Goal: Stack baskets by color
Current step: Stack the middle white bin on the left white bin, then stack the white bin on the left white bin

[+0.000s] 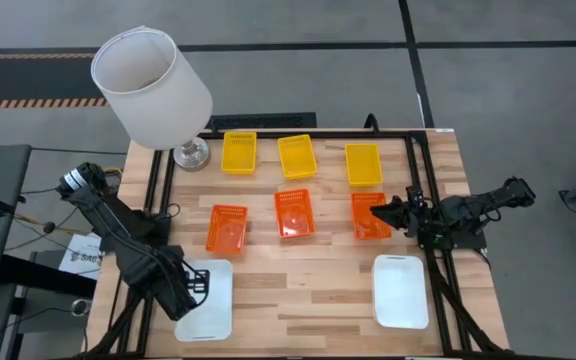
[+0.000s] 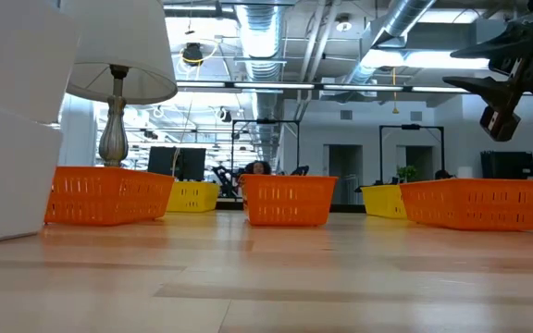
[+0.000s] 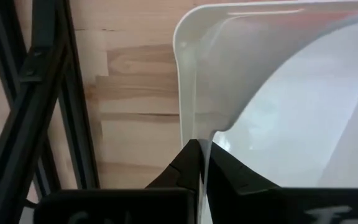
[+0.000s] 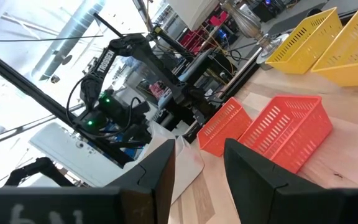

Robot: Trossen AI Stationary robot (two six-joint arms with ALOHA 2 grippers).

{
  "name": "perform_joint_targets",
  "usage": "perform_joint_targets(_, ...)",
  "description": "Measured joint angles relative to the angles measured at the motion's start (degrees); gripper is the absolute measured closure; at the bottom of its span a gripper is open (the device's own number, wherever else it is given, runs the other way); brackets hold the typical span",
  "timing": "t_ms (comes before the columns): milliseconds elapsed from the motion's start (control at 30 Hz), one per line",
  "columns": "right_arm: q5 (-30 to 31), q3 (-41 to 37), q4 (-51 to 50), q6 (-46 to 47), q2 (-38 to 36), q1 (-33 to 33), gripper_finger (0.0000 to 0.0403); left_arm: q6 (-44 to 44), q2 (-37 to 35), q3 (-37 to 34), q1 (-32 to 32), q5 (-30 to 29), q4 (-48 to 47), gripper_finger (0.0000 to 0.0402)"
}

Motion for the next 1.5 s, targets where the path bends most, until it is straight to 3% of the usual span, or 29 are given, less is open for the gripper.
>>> perform_joint_targets(233,0.0,0.0,0.0,0.0,0.0,0.0,0.0243,0.2,0.0,-2.9,0.0,-0.2,7.0,0.0401)
perform_joint_targets(500,0.0,0.0,0.0,-0.1,0.0,0.0,0.0243,0.9,0.0,-3.8,0.0,-1.7,8.0,0.0392)
perform_joint_targets(1167,0.0,0.0,0.0,-0.2,0.0,0.0,0.0243,2.2,-0.7,-4.0,0.1,-4.1,5.6,0.0262)
perform_joint_targets(1367,-0.9,0.3,-0.4,2.4,0.0,0.0,0.0243,3.7,-6.0,-1.1,1.1,-11.8,6.5,0.0252)
perform_joint_targets(1500,-7.5,3.2,-0.6,2.8,0.2,0.0,0.0243,4.4,-10.3,1.3,2.0,-21.6,6.4,0.025)
